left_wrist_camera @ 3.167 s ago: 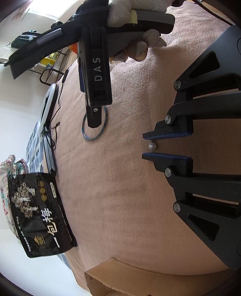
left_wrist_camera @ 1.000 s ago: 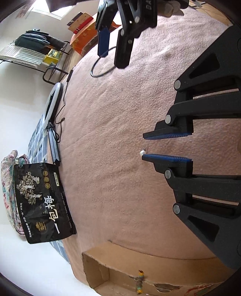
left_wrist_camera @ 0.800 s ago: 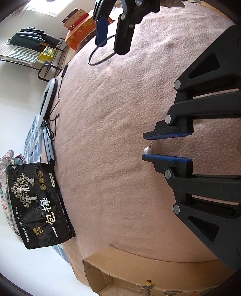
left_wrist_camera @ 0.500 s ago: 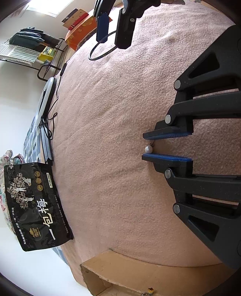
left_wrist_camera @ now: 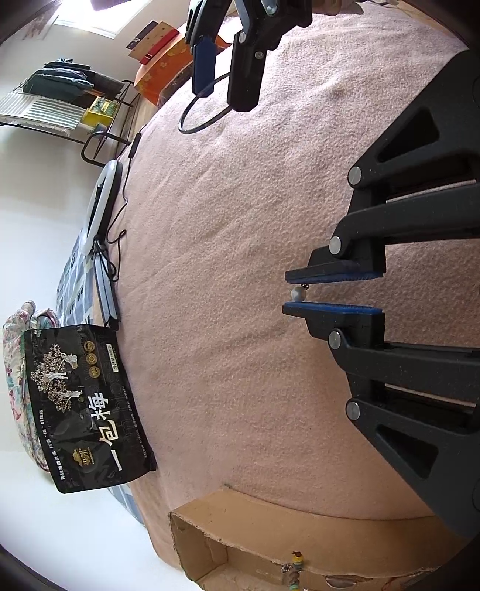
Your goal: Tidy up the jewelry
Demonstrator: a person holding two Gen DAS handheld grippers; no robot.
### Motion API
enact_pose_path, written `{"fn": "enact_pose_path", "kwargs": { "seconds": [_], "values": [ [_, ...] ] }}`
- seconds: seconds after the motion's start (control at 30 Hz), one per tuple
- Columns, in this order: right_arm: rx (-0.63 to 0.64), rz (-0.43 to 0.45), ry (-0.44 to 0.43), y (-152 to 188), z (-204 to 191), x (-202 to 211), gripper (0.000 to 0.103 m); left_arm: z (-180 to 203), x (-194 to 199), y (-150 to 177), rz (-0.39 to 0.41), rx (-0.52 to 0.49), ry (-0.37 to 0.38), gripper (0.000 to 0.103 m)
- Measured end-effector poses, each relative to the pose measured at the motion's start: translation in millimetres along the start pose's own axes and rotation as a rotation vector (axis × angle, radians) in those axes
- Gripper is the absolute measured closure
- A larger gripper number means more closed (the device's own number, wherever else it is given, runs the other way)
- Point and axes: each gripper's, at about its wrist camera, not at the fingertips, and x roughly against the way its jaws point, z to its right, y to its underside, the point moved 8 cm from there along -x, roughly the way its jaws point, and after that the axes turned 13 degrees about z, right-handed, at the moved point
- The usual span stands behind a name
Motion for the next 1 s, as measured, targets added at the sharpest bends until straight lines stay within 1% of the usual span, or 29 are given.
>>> {"fn": "enact_pose_path", "kwargs": {
  "seconds": [0.03, 0.1, 0.17, 0.23, 0.3, 0.53, 0.8, 0.87, 1.0],
  "values": [
    [-0.001, 0.000, 0.001, 0.2, -0.4, 0.0, 0.030, 1.3, -0.7, 1.6, -0.009, -0.003, 0.012, 0.095],
    [-0.008, 0.000, 0.000, 0.6, -0.3, 0.2, 0.030, 1.9, -0.3, 3.1, -0.010, -0.007, 0.008, 0.095],
    [-0.012, 0.000, -0.002, 2.2, 0.2, 0.8, 0.030, 3.5, 0.5, 4.6, -0.007, -0.013, 0.010, 0.090],
    [-0.012, -0.005, -0.004, 4.1, 1.0, 0.5, 0.030, 2.2, -0.1, 4.6, 0.000, -0.025, -0.014, 0.068],
    [-0.011, -0.008, -0.001, 5.6, 2.9, -0.6, 0.030, 0.0, -0.8, 4.4, 0.006, -0.021, -0.022, 0.063],
    [-0.028, -0.010, -0.007, 7.1, 7.4, -5.4, 0.030, -6.1, -4.4, 7.6, -0.003, -0.019, -0.026, 0.062],
    [-0.046, -0.026, -0.022, 11.8, 6.7, -12.8, 0.030, 4.8, -14.7, 4.3, -0.009, -0.047, 0.006, 0.063],
    [-0.043, -0.026, -0.019, 12.3, 7.1, -13.5, 0.030, 8.0, -16.8, 3.9, -0.012, -0.051, 0.022, 0.070],
    [-0.045, -0.027, -0.016, 12.9, 8.7, -14.1, 0.030, 12.5, -19.5, 4.6, -0.014, -0.069, 0.035, 0.080]
  ]
}}
